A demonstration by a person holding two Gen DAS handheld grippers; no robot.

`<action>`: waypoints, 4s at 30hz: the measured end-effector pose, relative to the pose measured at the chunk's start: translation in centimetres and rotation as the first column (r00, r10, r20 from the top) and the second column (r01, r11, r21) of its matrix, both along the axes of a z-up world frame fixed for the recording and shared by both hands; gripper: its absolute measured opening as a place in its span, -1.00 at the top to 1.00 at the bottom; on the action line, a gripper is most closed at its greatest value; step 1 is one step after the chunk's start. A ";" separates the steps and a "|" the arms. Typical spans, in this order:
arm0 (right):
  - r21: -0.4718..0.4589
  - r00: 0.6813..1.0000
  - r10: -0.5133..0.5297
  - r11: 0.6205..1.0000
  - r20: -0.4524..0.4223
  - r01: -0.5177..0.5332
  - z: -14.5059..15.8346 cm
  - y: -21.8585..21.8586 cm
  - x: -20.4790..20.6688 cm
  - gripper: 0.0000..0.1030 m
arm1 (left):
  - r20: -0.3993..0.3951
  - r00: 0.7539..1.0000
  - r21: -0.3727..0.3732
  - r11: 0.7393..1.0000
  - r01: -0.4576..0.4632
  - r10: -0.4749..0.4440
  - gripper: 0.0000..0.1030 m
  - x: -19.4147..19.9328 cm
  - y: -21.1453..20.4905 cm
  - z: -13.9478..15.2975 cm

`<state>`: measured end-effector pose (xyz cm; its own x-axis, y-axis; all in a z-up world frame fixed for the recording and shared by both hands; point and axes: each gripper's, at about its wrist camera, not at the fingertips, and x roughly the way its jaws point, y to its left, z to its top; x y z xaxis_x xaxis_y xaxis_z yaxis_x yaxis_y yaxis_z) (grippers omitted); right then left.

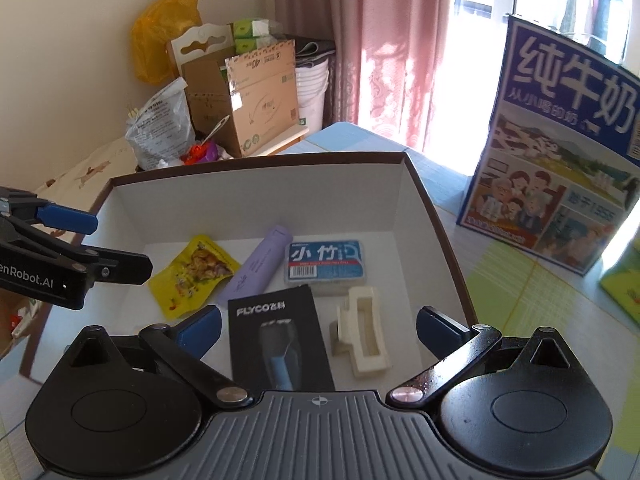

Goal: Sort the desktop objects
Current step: 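Withdraw both tools from the box back toward the remaining table items, then grasp the red snack packet with the left tool while the right tool grasps the braided cord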

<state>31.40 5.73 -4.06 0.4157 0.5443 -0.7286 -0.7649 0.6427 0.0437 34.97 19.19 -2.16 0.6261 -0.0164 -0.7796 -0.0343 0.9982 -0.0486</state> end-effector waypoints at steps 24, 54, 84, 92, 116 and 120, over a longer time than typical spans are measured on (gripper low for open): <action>0.081 0.999 -0.028 0.996 0.030 0.025 4.0 -5.8 -9.9 -0.96 | 0.070 0.997 0.036 0.999 -0.031 0.028 -0.86 -11.9 -3.8 4.2; 0.061 0.998 0.024 0.998 0.051 -0.027 3.6 -16.1 -20.0 -0.97 | 0.119 0.992 0.078 0.996 -0.045 0.036 -0.96 -23.7 -11.1 5.6; -0.136 0.985 -0.149 0.981 -0.091 0.135 -3.6 -24.9 -22.2 -0.96 | -0.056 0.988 0.074 0.986 0.151 -0.147 -0.98 -25.0 -17.2 -1.8; -0.167 0.965 -0.244 0.960 -0.096 0.226 -4.6 -25.9 -20.6 -0.96 | -0.073 0.965 0.064 0.965 0.255 -0.250 -0.95 -23.5 -18.4 -3.3; -0.186 0.836 -0.537 0.838 -0.114 0.513 -7.0 -30.0 -15.5 -0.96 | -0.105 0.788 0.061 0.787 0.614 -0.607 -0.52 -13.9 -23.4 -9.9; -0.187 0.828 -0.547 0.832 -0.125 0.522 -7.4 -30.0 -15.3 -0.96 | -0.108 0.756 0.057 0.755 0.653 -0.645 -0.41 -12.5 -24.3 -10.9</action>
<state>16.12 -24.25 -11.42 0.4777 0.1601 -0.8638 -0.2884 0.9573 0.0179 22.47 -5.15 -13.06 0.4281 -0.3279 -0.8421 0.6235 0.7817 0.0126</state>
